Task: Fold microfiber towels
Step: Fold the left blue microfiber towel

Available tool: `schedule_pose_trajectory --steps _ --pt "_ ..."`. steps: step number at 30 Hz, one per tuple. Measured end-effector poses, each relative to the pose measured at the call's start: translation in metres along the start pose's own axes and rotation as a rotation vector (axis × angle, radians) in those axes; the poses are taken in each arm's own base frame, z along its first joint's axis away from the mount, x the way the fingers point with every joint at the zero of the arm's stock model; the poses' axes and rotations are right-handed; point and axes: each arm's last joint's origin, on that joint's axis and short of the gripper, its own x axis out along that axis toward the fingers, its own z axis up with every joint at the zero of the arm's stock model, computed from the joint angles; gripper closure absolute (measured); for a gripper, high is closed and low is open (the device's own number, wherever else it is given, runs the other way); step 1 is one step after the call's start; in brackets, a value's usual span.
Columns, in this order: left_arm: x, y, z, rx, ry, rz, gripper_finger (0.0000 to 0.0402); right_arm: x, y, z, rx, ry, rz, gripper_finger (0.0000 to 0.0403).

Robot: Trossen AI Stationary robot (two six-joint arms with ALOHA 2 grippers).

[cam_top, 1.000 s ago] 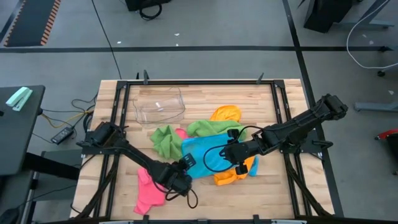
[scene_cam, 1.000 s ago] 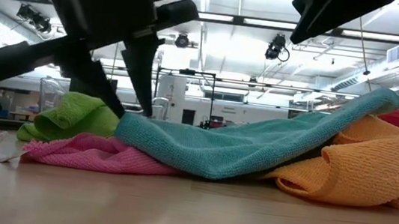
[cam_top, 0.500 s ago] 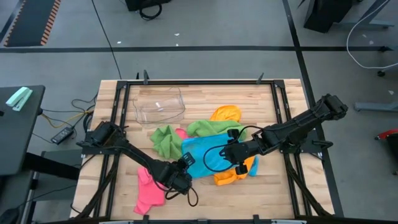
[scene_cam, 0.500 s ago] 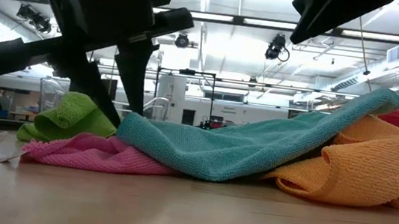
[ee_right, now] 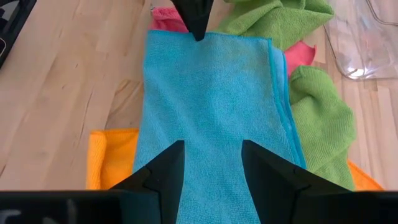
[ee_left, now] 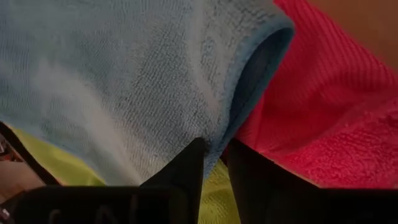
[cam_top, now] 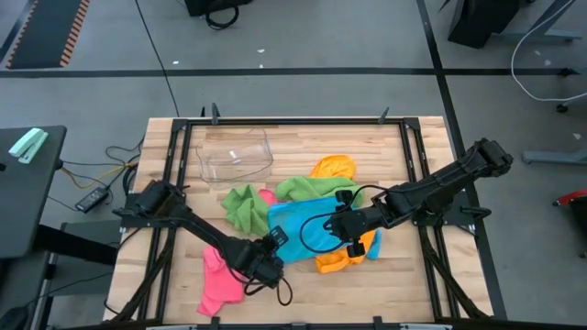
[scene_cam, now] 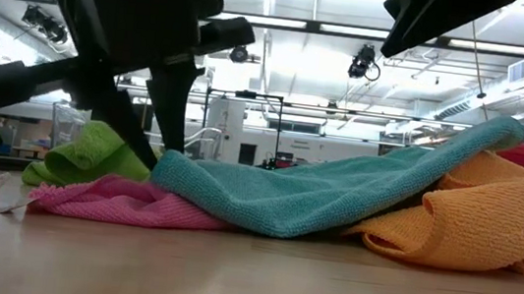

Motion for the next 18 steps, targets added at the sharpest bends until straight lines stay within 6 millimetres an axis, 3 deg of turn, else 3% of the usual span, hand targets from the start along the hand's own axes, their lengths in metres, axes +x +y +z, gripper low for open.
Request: schedule_pose_trajectory --steps 11,18 --pt "0.0047 -0.0032 0.0017 0.007 0.01 -0.004 0.0332 0.0 0.0 0.0 0.001 0.0 0.0 0.0234" --pt "0.0046 -0.0034 0.0017 0.009 0.01 -0.004 0.0367 0.0 0.0 0.0 0.001 0.0 0.0 0.0234"
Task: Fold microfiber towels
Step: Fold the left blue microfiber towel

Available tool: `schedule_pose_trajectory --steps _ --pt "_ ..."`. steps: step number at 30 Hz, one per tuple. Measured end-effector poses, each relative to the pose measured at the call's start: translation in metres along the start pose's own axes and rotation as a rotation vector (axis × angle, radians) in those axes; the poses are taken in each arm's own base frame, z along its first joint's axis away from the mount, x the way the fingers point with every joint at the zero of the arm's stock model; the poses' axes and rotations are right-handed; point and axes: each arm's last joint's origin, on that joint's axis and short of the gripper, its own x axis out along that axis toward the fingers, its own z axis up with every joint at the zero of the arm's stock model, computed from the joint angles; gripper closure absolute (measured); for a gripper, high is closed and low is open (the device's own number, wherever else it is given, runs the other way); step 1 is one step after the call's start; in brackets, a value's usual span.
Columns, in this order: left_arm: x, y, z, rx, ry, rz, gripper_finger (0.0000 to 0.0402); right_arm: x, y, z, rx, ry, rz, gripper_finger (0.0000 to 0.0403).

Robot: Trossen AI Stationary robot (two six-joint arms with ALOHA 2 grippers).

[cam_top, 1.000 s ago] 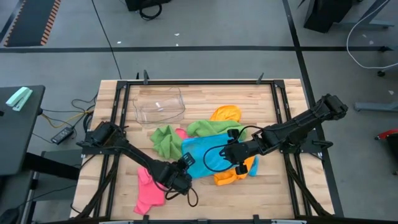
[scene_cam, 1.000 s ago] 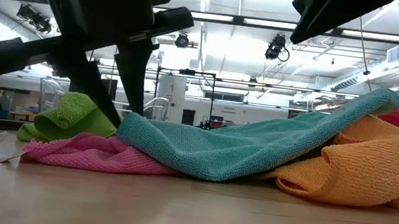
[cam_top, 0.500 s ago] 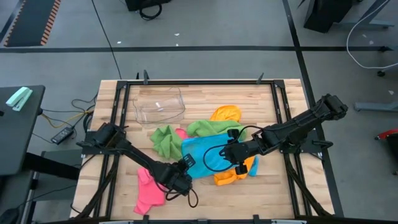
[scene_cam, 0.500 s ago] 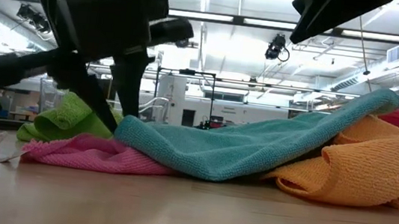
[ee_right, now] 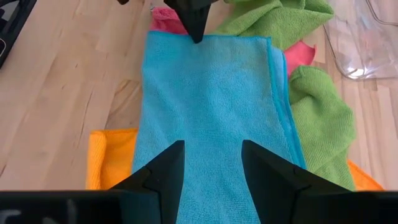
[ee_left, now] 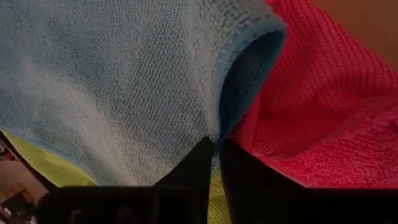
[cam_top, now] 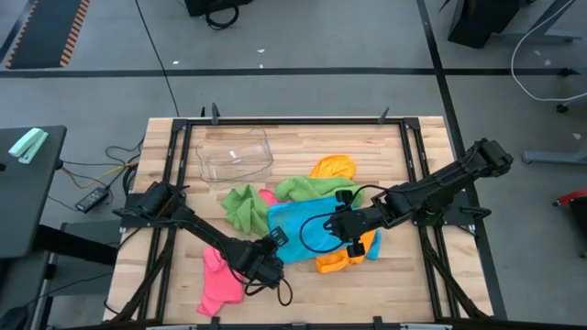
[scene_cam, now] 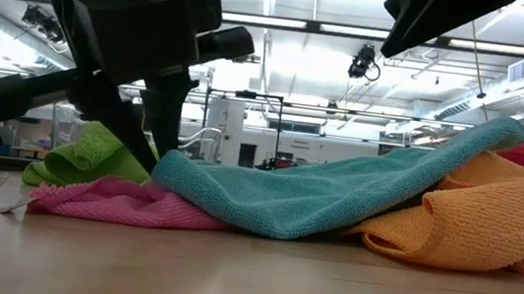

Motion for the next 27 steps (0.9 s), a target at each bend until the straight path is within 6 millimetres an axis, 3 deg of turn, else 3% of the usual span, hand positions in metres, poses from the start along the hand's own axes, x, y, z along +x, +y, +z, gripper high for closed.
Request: schedule_pose_trajectory --steps 4,9,17,27 --pt "-0.001 -0.002 0.001 0.008 -0.001 0.0 0.0392 0.0 0.0 0.0 0.0 0.0 0.0 0.0234" --pt "-0.006 0.0 -0.001 0.003 -0.01 0.003 0.0387 0.0 0.0 0.0 0.001 0.0 0.0 0.0234" --pt "-0.032 0.012 -0.007 -0.049 -0.121 -0.062 0.0394 0.002 0.0 0.0 0.017 -0.019 0.002 0.0235" --pt "-0.055 0.011 -0.008 -0.157 -0.24 -0.207 0.0396 0.039 0.007 -0.038 0.056 -0.106 0.04 0.0235"
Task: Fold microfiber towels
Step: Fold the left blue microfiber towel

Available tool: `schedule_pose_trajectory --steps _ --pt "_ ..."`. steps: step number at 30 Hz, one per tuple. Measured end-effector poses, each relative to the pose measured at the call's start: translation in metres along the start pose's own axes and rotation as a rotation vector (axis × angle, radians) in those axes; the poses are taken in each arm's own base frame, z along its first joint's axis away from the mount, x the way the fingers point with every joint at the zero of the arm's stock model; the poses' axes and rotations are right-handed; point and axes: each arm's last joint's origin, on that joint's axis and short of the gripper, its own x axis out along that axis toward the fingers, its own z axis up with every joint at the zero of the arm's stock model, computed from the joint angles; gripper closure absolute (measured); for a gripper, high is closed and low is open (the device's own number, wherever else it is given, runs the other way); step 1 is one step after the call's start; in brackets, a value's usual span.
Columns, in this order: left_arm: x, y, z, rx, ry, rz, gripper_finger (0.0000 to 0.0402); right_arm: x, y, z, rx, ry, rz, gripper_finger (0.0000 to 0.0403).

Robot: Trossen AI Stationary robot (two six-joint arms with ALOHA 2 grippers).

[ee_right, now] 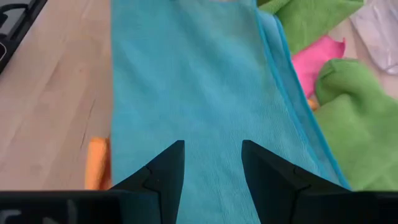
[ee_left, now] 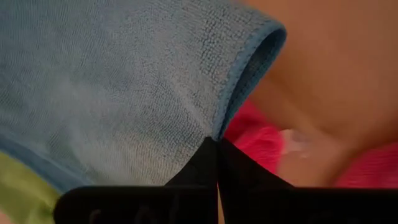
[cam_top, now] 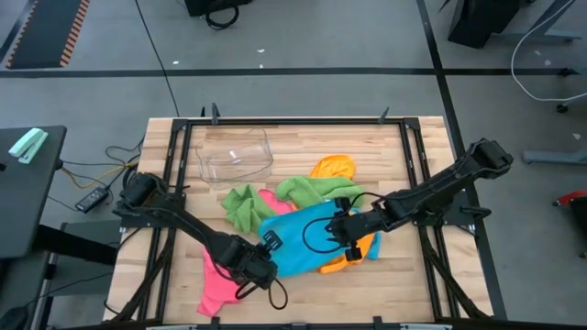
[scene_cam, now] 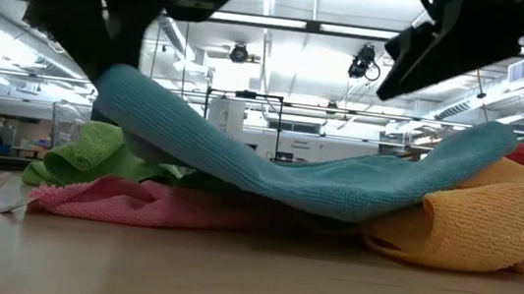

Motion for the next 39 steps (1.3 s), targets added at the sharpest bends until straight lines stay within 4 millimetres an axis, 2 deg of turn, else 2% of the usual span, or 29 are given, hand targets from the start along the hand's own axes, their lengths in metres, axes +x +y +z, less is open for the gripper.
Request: schedule_pose_trajectory --steps 4,8,14,20,26,29,31,35,39 --pt "-0.01 -0.003 0.004 -0.033 0.009 -0.016 0.0387 0.006 0.0 -0.01 0.027 -0.037 0.006 0.0235" --pt "-0.022 -0.004 0.01 -0.063 -0.004 -0.028 0.0384 0.014 0.0 -0.009 0.047 -0.067 0.006 0.0235" --pt "-0.032 -0.008 0.019 -0.143 -0.06 -0.102 0.0395 0.048 0.008 -0.012 0.03 -0.093 0.017 0.0235" --pt "-0.045 -0.012 0.025 -0.149 -0.068 -0.121 0.0381 0.079 0.015 -0.007 0.027 -0.065 0.017 0.0235" --pt "-0.045 -0.008 0.027 -0.162 -0.088 -0.115 0.0393 0.104 0.022 -0.004 0.018 -0.015 0.028 0.0235" --pt "-0.042 -0.005 0.03 -0.182 -0.126 -0.105 0.0394 0.107 0.024 -0.007 0.011 0.032 0.044 0.0235" --pt "-0.041 -0.003 0.03 -0.19 -0.133 -0.102 0.0388 0.103 0.024 -0.006 0.017 0.036 0.047 0.0235" --pt "-0.04 0.002 0.03 -0.224 -0.145 -0.098 0.0378 0.089 0.029 0.006 0.032 -0.036 0.07 0.0235" --pt "-0.037 0.007 0.029 -0.241 -0.142 -0.091 0.038 0.08 0.044 0.011 0.059 -0.1 0.068 0.0235"
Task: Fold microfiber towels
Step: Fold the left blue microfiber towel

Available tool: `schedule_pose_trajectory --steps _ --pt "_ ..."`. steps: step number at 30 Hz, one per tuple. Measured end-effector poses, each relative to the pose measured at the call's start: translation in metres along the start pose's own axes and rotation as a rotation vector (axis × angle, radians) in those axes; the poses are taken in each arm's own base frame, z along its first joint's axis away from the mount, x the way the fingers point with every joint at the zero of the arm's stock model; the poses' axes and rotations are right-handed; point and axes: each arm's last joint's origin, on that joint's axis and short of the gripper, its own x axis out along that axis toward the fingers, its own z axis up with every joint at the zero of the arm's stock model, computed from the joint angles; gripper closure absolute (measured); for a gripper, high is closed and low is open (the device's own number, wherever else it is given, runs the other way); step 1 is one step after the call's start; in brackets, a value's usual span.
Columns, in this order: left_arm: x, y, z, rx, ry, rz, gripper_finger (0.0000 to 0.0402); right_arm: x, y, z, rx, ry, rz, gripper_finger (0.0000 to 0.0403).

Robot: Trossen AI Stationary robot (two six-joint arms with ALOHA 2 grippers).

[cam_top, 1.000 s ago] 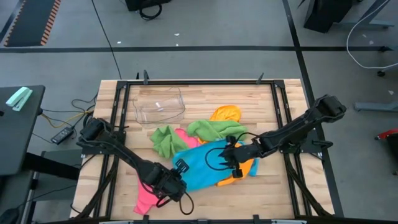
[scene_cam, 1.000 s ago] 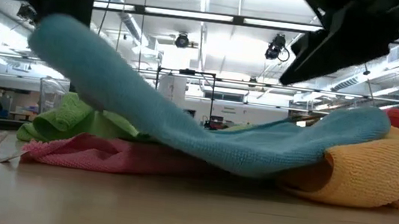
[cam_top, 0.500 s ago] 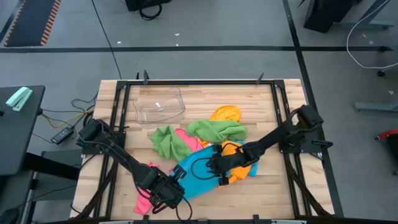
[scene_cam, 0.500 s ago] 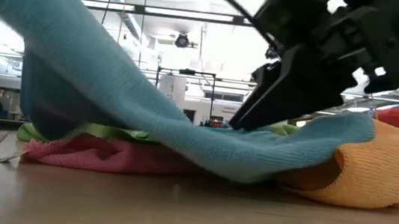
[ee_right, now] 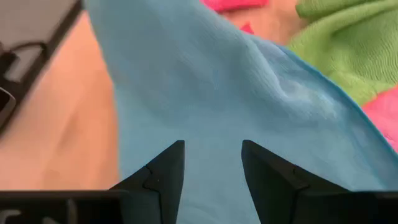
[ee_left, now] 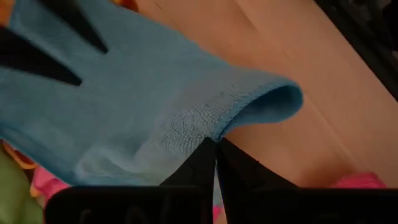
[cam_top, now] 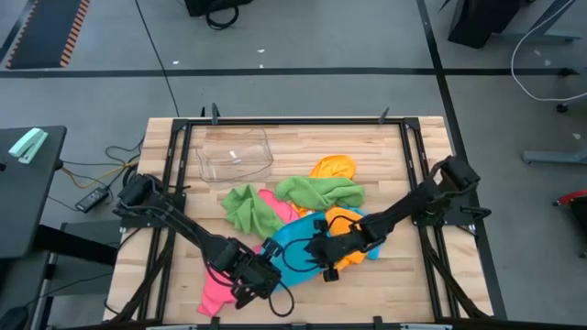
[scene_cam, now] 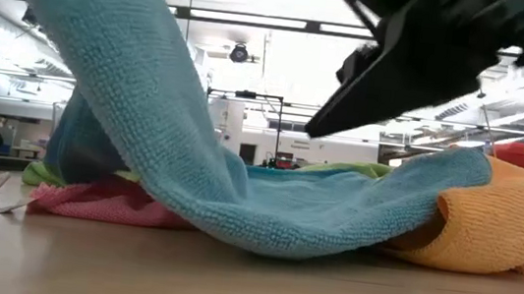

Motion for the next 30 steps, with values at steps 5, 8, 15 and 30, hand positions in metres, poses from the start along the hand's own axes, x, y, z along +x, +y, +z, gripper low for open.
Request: schedule_pose_trajectory --steps 5,8,15,30 --pt "0.015 0.006 0.0 -0.074 0.019 0.008 0.0391 -0.003 0.03 -0.008 0.047 -0.047 -0.025 0.0235" --pt "0.029 0.009 -0.002 -0.115 0.06 0.012 0.039 -0.006 0.049 -0.011 0.048 -0.082 -0.086 0.0235" --pt "0.039 0.023 -0.003 -0.201 0.065 0.041 0.0381 -0.014 0.076 -0.005 0.043 -0.15 -0.125 0.0235" --pt "0.038 0.059 0.003 0.026 -0.006 0.159 0.0378 -0.028 0.081 -0.012 0.163 -0.125 -0.212 0.0235"
